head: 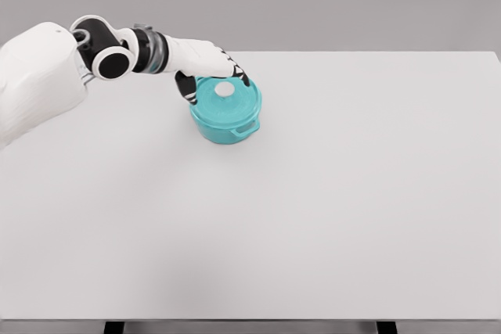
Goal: Open the lid of the pot with left arm
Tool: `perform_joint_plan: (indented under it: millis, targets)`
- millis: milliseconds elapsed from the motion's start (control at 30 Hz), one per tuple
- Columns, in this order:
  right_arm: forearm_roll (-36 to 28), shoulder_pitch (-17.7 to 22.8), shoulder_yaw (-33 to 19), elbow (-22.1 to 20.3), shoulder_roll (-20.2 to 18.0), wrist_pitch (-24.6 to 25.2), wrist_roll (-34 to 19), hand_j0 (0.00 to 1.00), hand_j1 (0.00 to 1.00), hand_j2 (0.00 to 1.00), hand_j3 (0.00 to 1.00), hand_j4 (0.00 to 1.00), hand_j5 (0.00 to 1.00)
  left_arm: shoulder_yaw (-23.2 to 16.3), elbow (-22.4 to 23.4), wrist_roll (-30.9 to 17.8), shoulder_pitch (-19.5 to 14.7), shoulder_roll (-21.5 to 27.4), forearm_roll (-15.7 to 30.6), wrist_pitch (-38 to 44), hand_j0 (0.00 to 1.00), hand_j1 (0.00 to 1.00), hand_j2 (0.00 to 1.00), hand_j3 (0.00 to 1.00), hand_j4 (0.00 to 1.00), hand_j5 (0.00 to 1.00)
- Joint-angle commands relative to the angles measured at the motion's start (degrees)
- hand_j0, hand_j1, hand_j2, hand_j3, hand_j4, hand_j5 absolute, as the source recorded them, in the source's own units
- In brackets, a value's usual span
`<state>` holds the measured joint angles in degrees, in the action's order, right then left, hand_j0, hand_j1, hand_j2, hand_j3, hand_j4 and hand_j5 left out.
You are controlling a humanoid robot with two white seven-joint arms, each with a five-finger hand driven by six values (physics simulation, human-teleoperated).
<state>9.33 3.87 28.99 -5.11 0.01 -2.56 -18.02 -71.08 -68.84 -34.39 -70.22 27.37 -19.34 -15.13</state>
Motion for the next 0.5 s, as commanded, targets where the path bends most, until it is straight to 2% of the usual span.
perform_joint_plan:
  millis: [0, 233, 467]
  targets:
    - [0.0, 0.0, 0.0, 0.0, 0.0, 0.0, 0.0, 1.00, 1.00, 1.00, 1.00, 1.00, 1.00, 0.0, 0.5, 0.2, 0.0, -0.3, 0.0, 0.1, 0.87, 0.87, 0.87, 0.87, 0.87, 0.87]
    - [0.0, 0.0, 0.0, 0.0, 0.0, -0.1, -0.1, 1.00, 1.00, 1.00, 1.00, 1.00, 1.00, -0.1, 0.8, 0.3, 0.0, -1.1, 0.0, 0.1, 0.84, 0.84, 0.84, 0.84, 0.84, 0.84]
    - [0.0, 0.1, 0.0, 0.0, 0.0, -0.1, 0.0, 1.00, 1.00, 1.00, 1.00, 1.00, 1.00, -0.1, 4.4, 0.3, 0.2, -3.3, -1.2, 0.1, 0.84, 0.84, 0.84, 0.84, 0.84, 0.84]
